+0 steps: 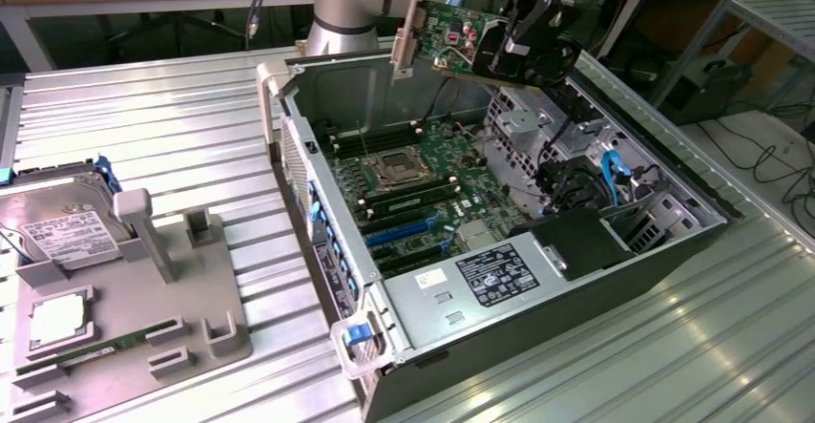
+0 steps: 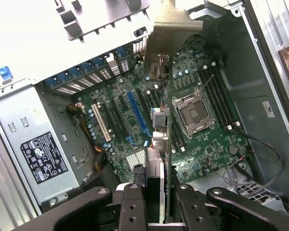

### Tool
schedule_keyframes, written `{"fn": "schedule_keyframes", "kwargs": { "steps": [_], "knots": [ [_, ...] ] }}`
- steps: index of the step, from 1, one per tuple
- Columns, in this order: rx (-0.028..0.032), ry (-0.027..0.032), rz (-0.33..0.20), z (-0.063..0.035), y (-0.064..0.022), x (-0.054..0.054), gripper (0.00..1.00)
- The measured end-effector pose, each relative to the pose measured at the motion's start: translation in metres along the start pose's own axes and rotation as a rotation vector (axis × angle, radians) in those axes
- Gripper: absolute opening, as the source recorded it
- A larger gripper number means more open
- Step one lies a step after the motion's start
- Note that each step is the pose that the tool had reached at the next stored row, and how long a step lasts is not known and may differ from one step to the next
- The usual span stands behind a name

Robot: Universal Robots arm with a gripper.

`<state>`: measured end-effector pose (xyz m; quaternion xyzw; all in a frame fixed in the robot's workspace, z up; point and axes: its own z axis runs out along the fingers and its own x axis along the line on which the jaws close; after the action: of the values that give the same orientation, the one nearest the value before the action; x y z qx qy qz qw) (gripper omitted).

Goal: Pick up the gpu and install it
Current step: 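Insert the gpu into the slot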

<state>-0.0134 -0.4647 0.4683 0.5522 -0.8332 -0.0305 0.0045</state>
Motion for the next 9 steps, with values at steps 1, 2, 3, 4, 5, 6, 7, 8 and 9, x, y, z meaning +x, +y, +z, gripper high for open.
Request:
{"fn": "schedule_keyframes", "kwargs": {
  "steps": [1,2,3,4,5,6,7,8,9],
  "knots": [
    [-0.0002,0.0004,-0.007,0.0,0.0,0.0,0.28],
    [-0.0004,0.0007,-0.015,0.0,0.0,0.0,0.28],
    [-0.0006,0.0012,-0.021,0.0,0.0,0.0,0.28],
    [-0.0008,0.0016,-0.03,0.0,0.0,0.0,0.28],
    [-0.001,0.0021,-0.038,0.0,0.0,0.0,0.28],
    [-0.0012,0.0025,-0.045,0.0,0.0,0.0,0.28],
    [-0.0014,0.0029,-0.052,0.0,0.0,0.0,0.28],
    [-0.0016,0.0033,-0.059,0.0,0.0,0.0,0.28],
    [-0.0018,0.0037,-0.067,0.0,0.0,0.0,0.28]
  ]
}}
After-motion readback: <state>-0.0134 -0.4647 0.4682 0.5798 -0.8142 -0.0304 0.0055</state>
